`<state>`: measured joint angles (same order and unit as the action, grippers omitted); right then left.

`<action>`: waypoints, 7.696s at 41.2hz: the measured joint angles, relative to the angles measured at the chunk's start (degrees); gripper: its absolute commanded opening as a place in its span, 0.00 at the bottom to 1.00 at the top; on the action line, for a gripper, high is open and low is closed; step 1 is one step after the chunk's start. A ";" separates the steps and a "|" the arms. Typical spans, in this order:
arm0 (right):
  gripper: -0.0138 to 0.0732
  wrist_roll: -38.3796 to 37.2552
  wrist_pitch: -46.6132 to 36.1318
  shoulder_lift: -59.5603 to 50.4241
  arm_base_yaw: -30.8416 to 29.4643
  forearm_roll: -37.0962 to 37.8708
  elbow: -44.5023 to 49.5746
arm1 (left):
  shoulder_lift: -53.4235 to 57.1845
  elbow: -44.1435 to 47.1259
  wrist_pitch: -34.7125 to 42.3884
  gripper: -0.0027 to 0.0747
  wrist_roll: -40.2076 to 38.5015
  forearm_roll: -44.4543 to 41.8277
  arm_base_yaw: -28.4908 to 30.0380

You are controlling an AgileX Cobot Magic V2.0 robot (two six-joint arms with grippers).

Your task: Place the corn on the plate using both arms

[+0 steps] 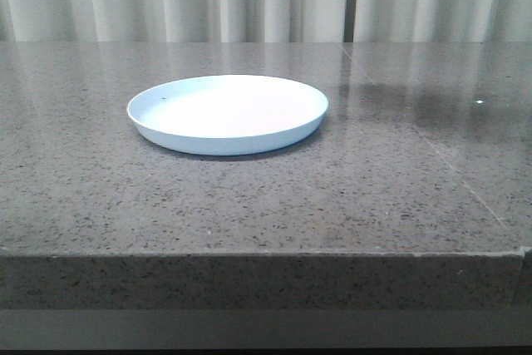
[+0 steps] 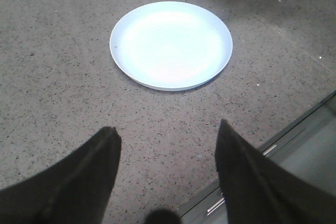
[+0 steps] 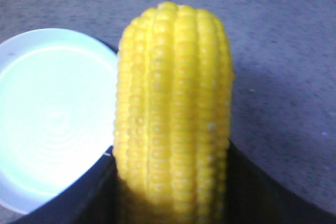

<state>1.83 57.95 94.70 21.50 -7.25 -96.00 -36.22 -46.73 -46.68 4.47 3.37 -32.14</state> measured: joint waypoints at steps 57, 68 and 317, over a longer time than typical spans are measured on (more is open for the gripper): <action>0.87 -32.83 -9.28 15.70 15.32 15.63 -6.80 | 0.00 0.00 0.00 0.55 0.00 0.00 0.00; 0.87 -7.20 -1.68 2.45 14.52 10.01 -5.01 | 0.00 0.00 0.00 0.55 0.00 0.00 0.00; 0.08 -1.83 -17.86 -80.12 -11.27 4.27 63.44 | 36.50 47.24 43.23 0.01 -6.39 -8.02 30.68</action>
<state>0.00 40.09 14.58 10.23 -2.98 -32.56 0.28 0.51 -3.46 -1.91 -4.65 -1.46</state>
